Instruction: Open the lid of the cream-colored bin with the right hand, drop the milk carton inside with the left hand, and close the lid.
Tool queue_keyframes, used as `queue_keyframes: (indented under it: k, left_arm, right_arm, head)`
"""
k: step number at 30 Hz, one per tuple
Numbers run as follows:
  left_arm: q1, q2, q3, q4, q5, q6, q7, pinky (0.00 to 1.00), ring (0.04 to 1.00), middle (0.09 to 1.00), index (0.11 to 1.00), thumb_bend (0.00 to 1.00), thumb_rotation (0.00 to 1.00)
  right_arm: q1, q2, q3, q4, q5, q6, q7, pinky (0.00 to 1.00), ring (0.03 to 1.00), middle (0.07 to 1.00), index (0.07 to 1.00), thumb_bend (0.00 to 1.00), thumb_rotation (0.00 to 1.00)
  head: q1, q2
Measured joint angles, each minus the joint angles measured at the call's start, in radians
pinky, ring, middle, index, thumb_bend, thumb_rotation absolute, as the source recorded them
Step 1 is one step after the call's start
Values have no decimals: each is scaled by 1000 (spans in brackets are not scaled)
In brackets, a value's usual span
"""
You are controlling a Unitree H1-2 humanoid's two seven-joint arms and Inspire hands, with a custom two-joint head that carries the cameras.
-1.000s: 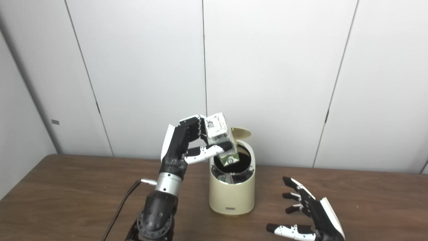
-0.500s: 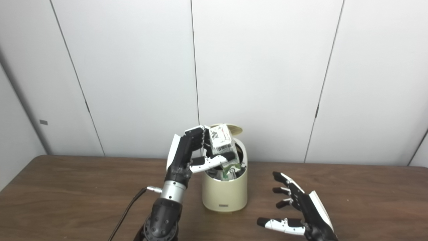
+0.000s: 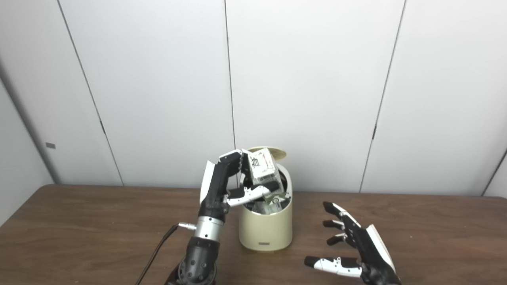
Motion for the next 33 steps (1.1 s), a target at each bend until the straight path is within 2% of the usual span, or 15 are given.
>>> queue_keyframes:
  k: [4, 11, 23, 25, 30, 33]
  left_arm:
    - [-18, 37, -73, 29, 30, -2, 113, 413, 438, 472, 499, 522, 0]
    - [-46, 83, -165, 69, 31, -3, 257, 420, 451, 478, 500, 505, 0]
    - [-75, 131, -275, 167, 29, -8, 418, 441, 452, 481, 501, 504, 0]
    - [-86, 139, -292, 189, 30, -17, 440, 438, 452, 483, 501, 505, 0]
    - [-95, 147, -313, 227, 28, -25, 445, 411, 447, 483, 500, 505, 0]
    - [-98, 147, -304, 242, 8, -33, 409, 401, 443, 481, 514, 504, 0]
  right_arm:
    - [0, -3, 0, 0, 0, 0, 0, 577, 785, 894, 882, 764, 253]
    - [2, -5, 1, -1, -1, 0, 0, 576, 780, 890, 881, 764, 251]
    - [8, -5, 1, -18, -1, 0, 0, 602, 793, 896, 884, 756, 259]
    - [8, -5, 0, -18, 0, -1, 0, 605, 793, 896, 882, 760, 259]
    - [9, -5, 0, -18, 1, -1, 0, 612, 799, 897, 883, 761, 260]
    - [9, -5, 0, -19, 1, 0, 0, 611, 797, 900, 883, 757, 263]
  head:
    - [0, 0]
    - [0, 8]
    - [3, 12]
    - [6, 14]
    - [6, 15]
    - [6, 17]
